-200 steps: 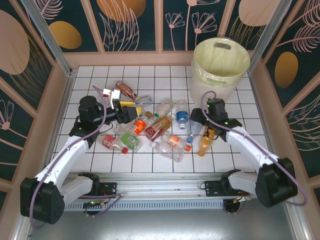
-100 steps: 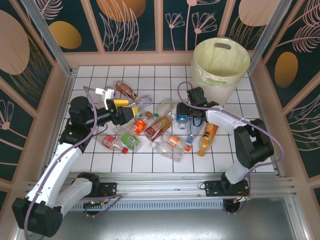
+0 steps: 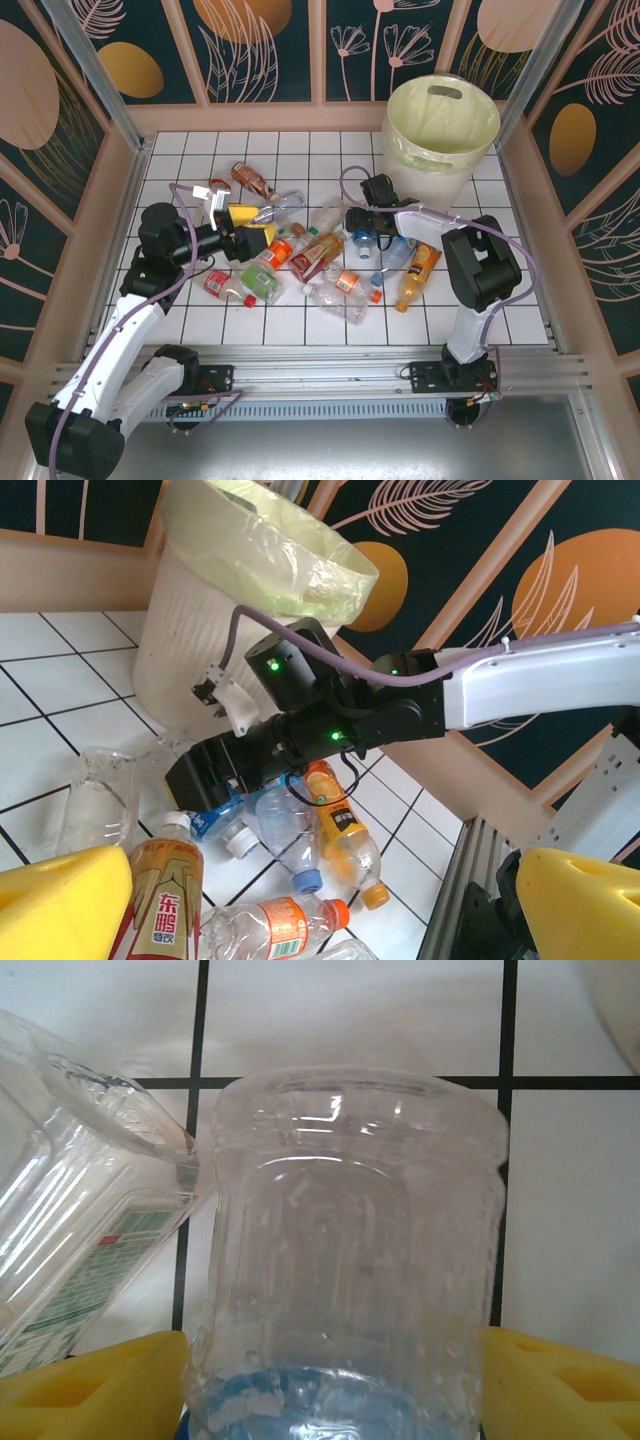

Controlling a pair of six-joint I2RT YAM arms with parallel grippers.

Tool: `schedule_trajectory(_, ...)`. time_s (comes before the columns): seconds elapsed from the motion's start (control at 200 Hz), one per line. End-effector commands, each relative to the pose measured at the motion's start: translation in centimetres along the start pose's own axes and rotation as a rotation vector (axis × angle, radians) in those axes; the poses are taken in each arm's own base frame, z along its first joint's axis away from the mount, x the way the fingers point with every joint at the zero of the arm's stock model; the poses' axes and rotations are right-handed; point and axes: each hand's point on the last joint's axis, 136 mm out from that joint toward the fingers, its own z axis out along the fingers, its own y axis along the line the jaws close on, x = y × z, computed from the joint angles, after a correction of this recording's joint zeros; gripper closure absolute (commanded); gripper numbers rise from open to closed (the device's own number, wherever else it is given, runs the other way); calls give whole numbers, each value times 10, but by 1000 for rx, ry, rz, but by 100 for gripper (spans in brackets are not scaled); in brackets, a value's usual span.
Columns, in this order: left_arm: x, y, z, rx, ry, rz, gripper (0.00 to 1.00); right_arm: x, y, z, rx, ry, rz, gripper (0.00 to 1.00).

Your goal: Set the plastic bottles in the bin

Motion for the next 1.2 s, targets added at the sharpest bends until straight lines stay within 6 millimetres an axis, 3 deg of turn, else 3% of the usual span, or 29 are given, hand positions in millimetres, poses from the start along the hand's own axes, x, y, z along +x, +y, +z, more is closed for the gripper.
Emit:
schedule_trajectory(0.0,-4,-7,0,25,-17,55,1,-15,4,5,16,-36,-26,26)
schedule_trajectory(0.18,-4,-8,-1,28,-17,57,1,-22,7,5,8,-52,-31,33)
schedule_trajectory(0.355,-8,-6,-2,5,-39,73,1,-41,14,-22,-9,-122,-51,36)
schedule_trajectory(0.575,-35,-17,-7,19,-153,111,1,-68,40,-80,-108,-249,-120,36)
schedule_trajectory(0.776,-64,-27,-6,42,-206,134,1,-96,70,-145,-229,-379,-194,36)
schedule_trajectory(0.981,-88,-31,8,79,-211,152,1,-128,96,-212,-349,-518,-244,36)
schedule_trajectory(1.196,-109,-40,36,127,-200,185,1,-165,106,-258,-365,-645,-262,36)
